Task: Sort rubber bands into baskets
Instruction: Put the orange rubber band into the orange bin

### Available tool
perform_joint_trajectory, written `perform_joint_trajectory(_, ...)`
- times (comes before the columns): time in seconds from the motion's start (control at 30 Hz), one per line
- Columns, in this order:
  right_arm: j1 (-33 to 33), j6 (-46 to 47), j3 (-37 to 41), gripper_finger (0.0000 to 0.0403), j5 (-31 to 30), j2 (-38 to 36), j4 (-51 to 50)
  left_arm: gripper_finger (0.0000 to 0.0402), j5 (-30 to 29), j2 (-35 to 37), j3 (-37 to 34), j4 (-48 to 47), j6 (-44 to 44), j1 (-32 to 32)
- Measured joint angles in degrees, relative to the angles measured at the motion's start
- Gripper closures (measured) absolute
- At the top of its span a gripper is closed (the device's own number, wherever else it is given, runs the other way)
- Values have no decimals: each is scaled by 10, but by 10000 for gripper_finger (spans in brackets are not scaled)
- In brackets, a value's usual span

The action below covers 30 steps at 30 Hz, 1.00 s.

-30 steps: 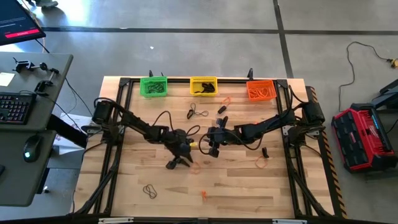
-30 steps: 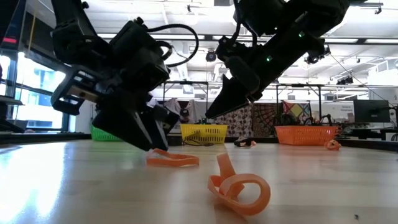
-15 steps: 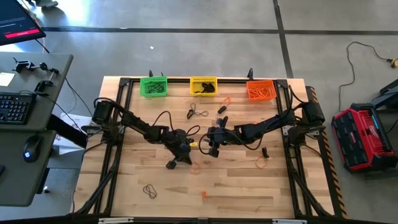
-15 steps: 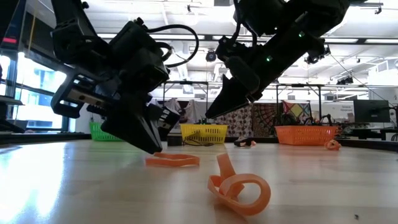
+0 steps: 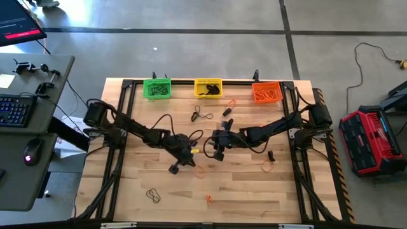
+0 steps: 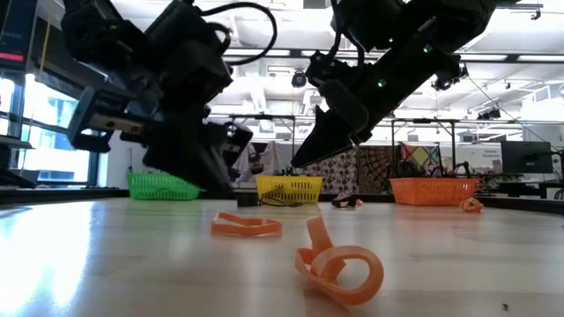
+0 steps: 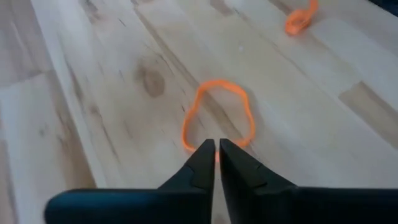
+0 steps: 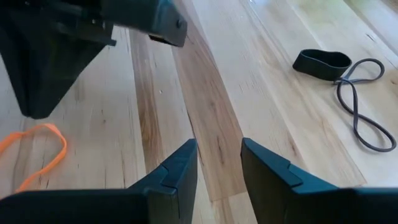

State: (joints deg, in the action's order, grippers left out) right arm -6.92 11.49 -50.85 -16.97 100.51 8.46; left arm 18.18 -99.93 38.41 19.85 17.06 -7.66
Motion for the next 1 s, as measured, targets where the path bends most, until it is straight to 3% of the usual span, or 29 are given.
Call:
perform_joint_trajectory(0.37, 0, 0, 0, 288, 0, 0, 0, 277, 14, -9, 0, 6, -19, 2)
perform_joint_trajectory(0.5, 0, 0, 0, 288, 0, 0, 0, 253, 27, -11, 0, 10, -19, 5)
perform_joint_trajectory(1.0, 0, -10, 0, 288, 0, 0, 5, 296, 52, -29, 0, 33, -16, 17)
